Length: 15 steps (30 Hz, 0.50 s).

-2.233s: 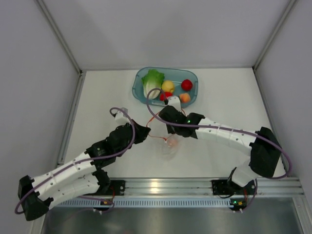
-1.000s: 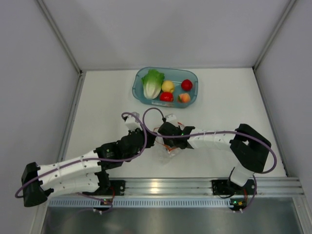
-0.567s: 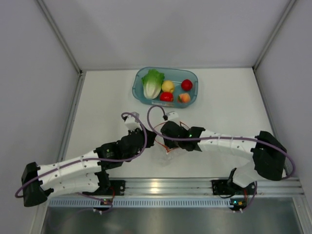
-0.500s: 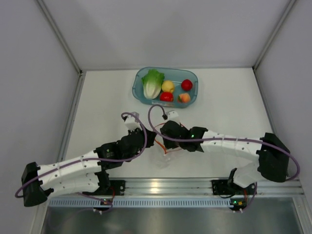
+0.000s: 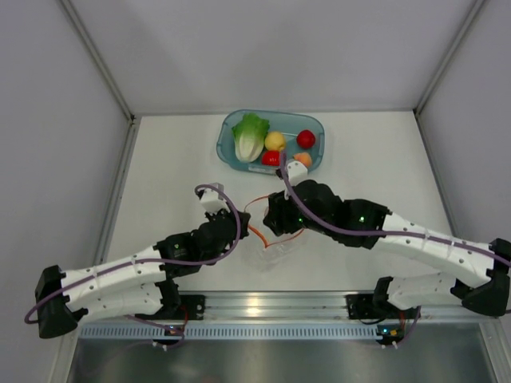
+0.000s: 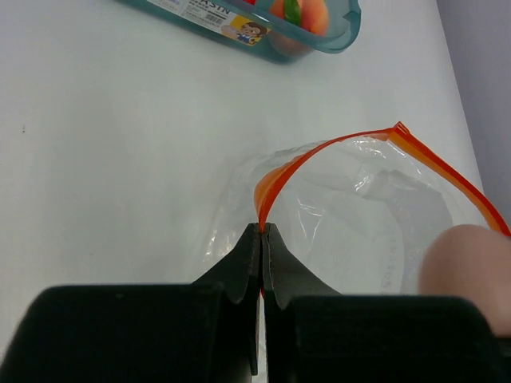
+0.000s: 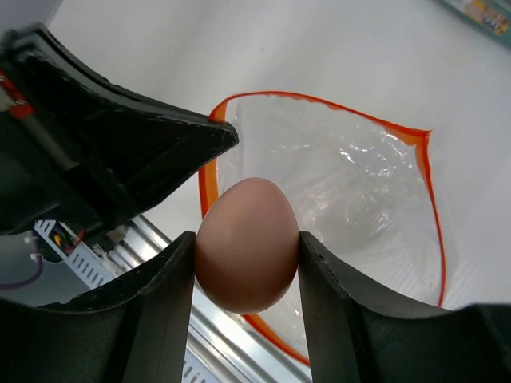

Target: Open the zip-top bag and remove the fake food

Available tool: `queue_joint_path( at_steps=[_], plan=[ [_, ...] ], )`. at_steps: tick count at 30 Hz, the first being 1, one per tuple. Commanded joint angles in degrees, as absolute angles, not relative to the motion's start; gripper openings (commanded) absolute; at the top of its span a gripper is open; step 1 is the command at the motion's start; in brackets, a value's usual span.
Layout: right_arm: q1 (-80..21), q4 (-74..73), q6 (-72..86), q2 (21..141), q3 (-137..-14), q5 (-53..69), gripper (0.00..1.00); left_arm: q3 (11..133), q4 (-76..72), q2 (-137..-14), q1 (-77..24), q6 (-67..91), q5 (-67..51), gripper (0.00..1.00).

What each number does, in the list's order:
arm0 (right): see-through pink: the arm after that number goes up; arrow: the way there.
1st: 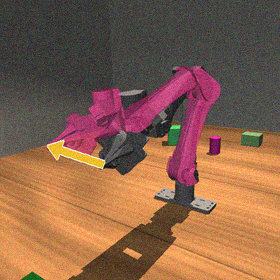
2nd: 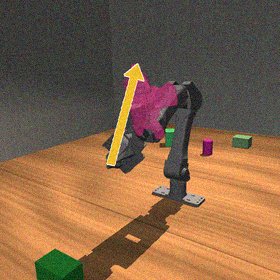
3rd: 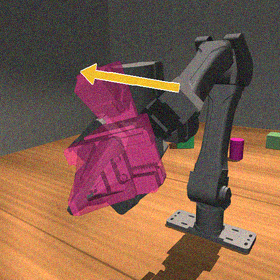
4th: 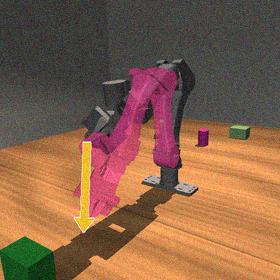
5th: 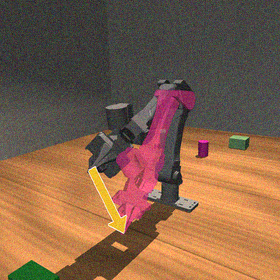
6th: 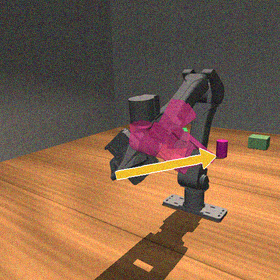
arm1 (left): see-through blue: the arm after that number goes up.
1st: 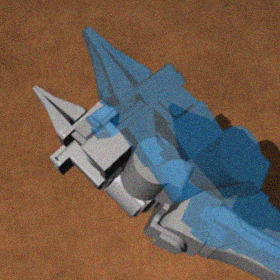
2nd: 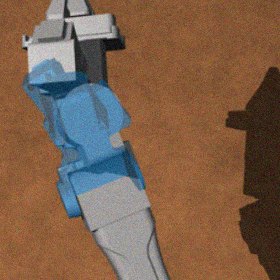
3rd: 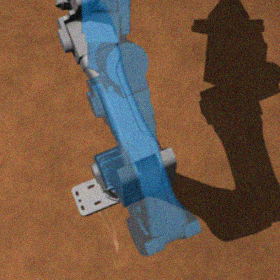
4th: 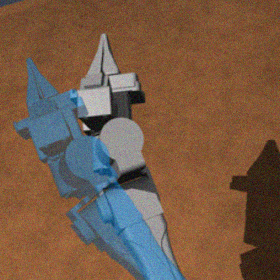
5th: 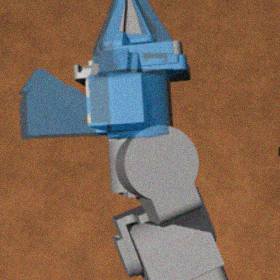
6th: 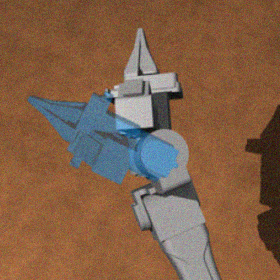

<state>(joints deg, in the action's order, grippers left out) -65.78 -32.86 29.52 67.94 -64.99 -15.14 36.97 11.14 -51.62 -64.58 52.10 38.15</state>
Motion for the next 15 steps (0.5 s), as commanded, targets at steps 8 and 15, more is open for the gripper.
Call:
queue_joint_path(
  at_steps=[8,15],
  plan=[
    [-51.2,-41.4,20.1,70.3,-87.3,-12.1,0.42,40.5,21.4,-48.4,-63.0,51.3,48.1,0.0],
    [-33.1,-39.6,16.2,84.2,-97.7,-11.0,0.43,42.1,27.9,-42.8,-61.9,50.2,51.3,0.0]
  ],
)
